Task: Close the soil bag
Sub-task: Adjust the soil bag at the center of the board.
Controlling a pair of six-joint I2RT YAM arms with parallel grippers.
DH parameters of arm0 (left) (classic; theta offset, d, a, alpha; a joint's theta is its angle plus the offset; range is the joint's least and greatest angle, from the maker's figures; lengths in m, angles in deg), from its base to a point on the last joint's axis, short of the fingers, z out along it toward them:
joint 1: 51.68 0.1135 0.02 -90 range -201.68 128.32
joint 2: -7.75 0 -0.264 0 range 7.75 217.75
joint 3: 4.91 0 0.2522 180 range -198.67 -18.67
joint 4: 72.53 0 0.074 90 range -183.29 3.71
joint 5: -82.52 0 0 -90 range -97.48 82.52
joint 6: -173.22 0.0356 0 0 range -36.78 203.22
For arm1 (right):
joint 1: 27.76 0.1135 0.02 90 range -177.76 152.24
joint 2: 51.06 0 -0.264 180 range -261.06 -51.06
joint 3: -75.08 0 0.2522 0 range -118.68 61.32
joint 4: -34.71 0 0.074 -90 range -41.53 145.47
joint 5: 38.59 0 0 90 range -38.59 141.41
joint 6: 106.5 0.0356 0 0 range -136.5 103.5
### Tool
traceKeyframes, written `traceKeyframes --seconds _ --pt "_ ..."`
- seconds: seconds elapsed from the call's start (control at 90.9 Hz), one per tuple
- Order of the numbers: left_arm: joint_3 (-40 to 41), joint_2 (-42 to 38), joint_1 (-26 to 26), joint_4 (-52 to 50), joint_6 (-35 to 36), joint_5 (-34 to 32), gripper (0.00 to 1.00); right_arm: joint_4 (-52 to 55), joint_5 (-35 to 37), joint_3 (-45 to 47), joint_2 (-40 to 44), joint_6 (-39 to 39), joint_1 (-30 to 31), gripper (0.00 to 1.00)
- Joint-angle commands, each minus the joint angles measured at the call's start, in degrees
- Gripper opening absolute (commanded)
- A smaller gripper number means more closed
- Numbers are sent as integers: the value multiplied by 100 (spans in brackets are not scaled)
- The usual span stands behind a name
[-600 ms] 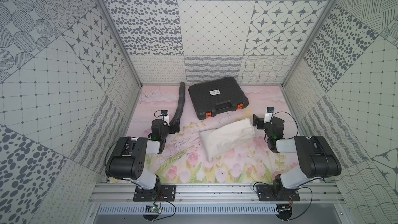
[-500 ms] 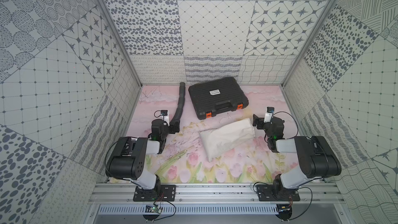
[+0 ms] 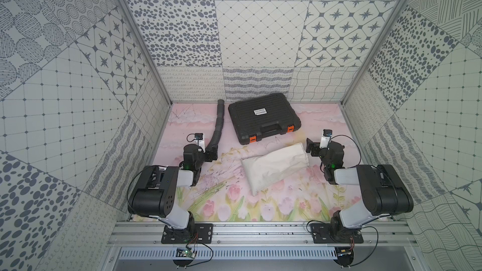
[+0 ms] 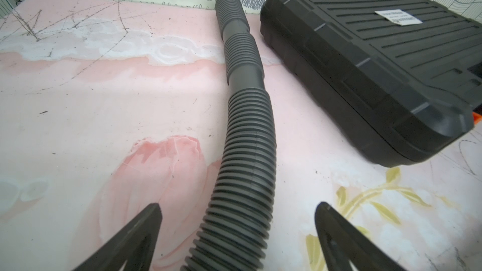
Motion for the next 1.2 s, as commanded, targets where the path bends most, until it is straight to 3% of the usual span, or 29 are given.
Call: traceKeyframes --seconds 0.0,0.198,0.352,0.451,0.583,0.726,0.979,1.188 --pt "-43 34 -26 176 93 -34 96 -234 -33 -5 -34 28 -18 97" --pt "-188 -396 -15 -444 -16 -265 96 529 496 -218 556 270 -64 97" --pt "-976 -1178 -21 -2814 -733 -880 96 3052 987 -1090 1323 1042 -70 97" --pt "-1509 -1536 -21 -4312 -1156 -868 96 5073 1212 -2043 1625 1530 -85 97" --pt "-1949 -1868 -20 -5410 -2332 -980 96 6789 465 -2877 1813 1447 -149 97" --pt "-3035 -1631 -70 -7044 -2914 -98 96 7904 -911 -3508 2101 1628 -217 97" --pt "-3707 -1842 -543 -8199 -2694 969 96 8883 -2464 -3752 2549 1797 -118 97" --pt "-3610 -2261 -670 -8753 -2744 1868 96 9754 -2954 -4219 2392 1631 88 97"
